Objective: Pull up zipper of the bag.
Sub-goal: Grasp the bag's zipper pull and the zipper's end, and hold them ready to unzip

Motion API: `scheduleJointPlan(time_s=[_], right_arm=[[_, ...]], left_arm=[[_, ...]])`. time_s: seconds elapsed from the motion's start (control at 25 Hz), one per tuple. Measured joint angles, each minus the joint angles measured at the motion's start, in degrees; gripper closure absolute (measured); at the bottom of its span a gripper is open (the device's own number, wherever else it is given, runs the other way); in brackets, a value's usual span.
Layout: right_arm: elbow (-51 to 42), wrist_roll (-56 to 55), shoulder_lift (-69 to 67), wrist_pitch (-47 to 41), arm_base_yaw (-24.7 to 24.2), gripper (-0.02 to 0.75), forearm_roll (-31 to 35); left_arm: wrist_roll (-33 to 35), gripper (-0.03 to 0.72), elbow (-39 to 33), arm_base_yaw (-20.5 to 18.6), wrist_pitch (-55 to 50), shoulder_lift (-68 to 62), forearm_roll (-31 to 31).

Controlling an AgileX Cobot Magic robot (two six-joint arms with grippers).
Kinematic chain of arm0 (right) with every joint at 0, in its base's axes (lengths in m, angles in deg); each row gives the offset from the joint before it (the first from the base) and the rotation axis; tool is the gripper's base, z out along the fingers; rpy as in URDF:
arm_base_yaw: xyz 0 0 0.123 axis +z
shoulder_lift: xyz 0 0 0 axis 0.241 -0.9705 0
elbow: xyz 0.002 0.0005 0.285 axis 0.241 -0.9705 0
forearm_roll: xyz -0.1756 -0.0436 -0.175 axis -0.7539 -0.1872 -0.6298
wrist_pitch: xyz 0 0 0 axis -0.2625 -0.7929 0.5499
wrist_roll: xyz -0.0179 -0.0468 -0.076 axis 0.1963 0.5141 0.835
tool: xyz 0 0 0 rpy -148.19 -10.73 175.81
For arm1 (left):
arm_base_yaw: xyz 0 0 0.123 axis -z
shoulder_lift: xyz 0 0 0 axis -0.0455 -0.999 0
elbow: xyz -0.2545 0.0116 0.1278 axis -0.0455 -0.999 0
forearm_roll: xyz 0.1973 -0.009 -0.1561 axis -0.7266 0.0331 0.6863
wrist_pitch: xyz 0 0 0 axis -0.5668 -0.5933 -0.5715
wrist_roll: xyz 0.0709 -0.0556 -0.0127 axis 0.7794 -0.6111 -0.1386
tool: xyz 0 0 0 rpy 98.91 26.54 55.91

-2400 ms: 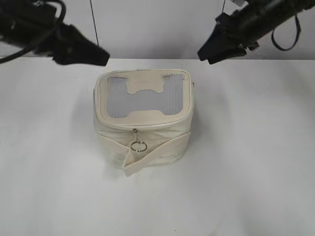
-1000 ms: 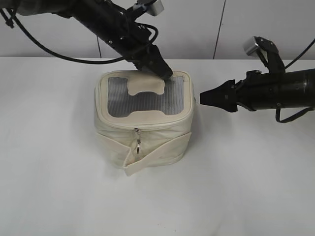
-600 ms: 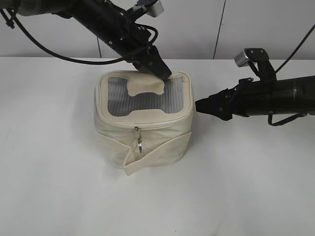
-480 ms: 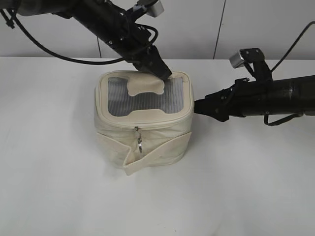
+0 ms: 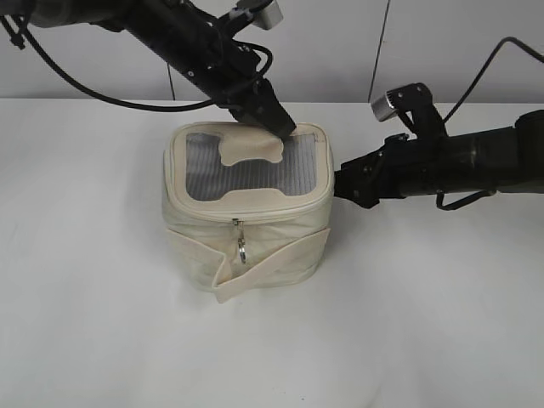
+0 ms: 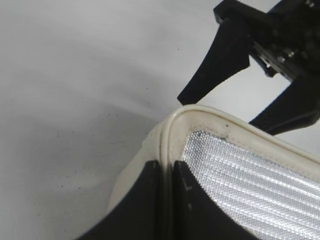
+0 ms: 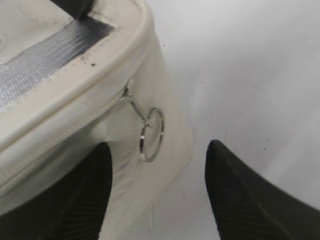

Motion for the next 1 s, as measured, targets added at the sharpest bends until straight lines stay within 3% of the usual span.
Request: scheduleJointPlan(time_s=[0.12, 0.24, 0.36, 0.44, 0.6, 1.0], right_arm=[[2.1, 0.0, -1.5, 1.6, 1.3, 0.298, 0.0], [5.1, -0.4, -3.1, 4.6, 3.0, 0.401, 0.0], [6.8, -2.0, -4.1, 6.9, 4.2, 0.635, 0.0], [6.8, -3.6, -4.1, 7.3, 4.3, 0.717, -0.2], [3.9, -5.9, -1.2, 9.4, 4.5, 0.729, -0.2], [-13.8, -10.2, 16.7, 9.6, 4.7, 0.729, -0.2]], left_arm=[[0.0, 0.638, 0.0, 0.0, 0.0, 0.0, 0.0], [0.0, 0.640, 0.0, 0.0, 0.1, 0.0, -0.1], [0.0, 0.641, 0.0, 0.0, 0.2, 0.0, -0.2], [-0.1, 0.641, 0.0, 0.0, 0.2, 0.0, -0.2], [-0.6, 0.641, 0.0, 0.0, 0.3, 0.0, -0.2], [-3.5, 0.641, 0.0, 0.1, 1.6, 0.0, -0.5]])
